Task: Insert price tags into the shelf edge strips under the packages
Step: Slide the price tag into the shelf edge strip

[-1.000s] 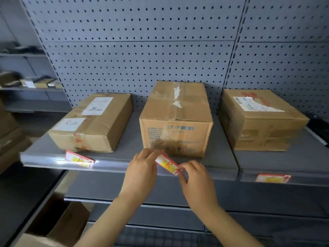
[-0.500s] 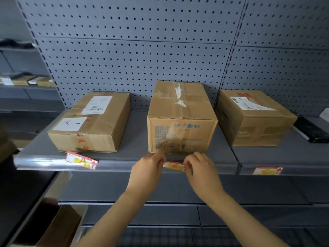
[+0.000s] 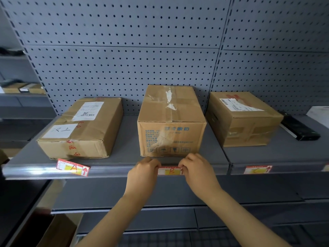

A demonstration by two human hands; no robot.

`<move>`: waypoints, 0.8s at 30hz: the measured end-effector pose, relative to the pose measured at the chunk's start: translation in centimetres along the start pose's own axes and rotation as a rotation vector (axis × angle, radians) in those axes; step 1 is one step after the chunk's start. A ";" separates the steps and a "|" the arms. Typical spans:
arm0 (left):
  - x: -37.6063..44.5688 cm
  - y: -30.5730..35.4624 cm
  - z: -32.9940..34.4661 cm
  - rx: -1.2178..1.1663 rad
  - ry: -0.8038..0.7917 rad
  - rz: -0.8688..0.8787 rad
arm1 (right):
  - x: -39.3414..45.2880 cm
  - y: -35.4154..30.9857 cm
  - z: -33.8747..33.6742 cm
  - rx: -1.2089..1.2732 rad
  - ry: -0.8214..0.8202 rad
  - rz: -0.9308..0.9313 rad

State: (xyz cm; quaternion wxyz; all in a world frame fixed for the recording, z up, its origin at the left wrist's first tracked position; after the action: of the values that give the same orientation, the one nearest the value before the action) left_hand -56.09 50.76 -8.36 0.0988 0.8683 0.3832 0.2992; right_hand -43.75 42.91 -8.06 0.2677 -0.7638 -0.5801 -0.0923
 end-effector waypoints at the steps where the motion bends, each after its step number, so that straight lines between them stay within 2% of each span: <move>1: 0.0 0.0 0.2 0.012 -0.009 0.007 | 0.0 0.1 0.0 0.002 0.002 0.001; 17: 0.0 -0.3 2.0 0.018 -0.068 0.049 | -0.4 0.3 0.1 -0.019 0.016 0.034; 24: -1.2 0.7 1.0 0.173 -0.058 0.111 | -0.9 -1.8 -0.2 0.004 0.061 -0.078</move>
State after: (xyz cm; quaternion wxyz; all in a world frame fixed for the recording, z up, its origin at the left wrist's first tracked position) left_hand -55.68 49.52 -9.42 0.0178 0.9017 0.3558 0.2449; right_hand -45.68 42.36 -7.78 0.2830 -0.7368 -0.6012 -0.1249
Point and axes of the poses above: each hand's wrist, its own x-axis towards the middle knuckle, its own z-axis out of the palm, y = z × x, the point moved 9 cm from there along x, towards the middle knuckle, and after that the axes turned 6 degrees about y, right-handed, at the moved point
